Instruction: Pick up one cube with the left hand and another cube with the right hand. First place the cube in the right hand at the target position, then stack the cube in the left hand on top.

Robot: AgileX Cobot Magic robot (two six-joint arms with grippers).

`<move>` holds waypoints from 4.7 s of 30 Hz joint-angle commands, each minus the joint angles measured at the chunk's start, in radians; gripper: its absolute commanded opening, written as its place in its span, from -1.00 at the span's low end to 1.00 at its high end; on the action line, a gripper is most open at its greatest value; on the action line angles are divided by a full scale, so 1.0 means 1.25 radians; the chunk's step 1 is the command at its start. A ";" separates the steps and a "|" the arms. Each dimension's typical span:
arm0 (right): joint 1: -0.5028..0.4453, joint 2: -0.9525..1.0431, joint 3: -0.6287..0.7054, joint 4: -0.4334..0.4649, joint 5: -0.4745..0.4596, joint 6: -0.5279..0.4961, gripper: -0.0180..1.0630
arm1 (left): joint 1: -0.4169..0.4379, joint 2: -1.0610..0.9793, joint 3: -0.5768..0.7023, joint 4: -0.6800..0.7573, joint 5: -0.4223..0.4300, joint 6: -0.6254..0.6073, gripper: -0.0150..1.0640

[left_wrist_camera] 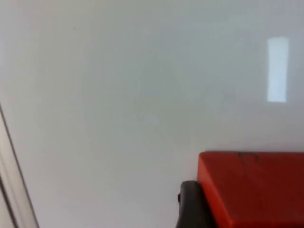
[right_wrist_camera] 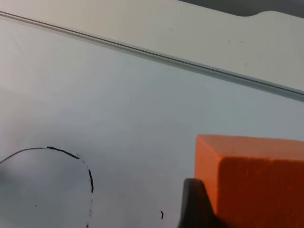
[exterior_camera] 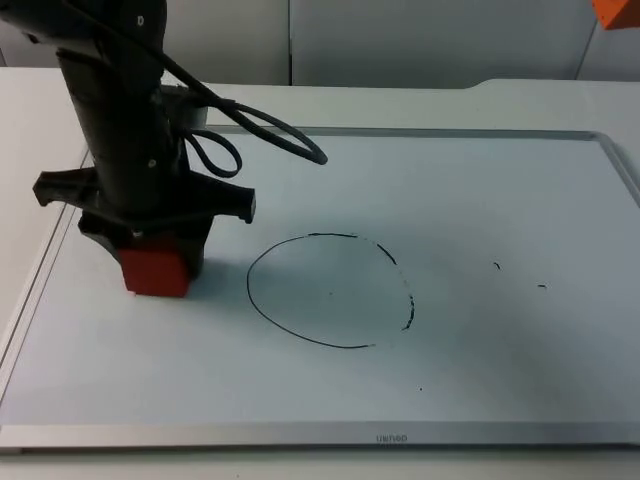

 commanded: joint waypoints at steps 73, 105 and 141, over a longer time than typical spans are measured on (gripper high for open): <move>0.255 0.642 -0.347 0.121 0.163 -0.133 -0.97 | -0.002 -0.338 -0.004 -0.035 0.203 0.205 -0.98; 0.255 0.465 -0.347 0.095 0.201 -0.152 0.59 | -0.002 -0.338 -0.004 -0.079 0.216 0.215 -0.98; 0.153 -0.321 0.102 0.008 0.195 -0.073 0.53 | -0.185 -0.089 -0.276 -0.110 0.232 0.252 -0.98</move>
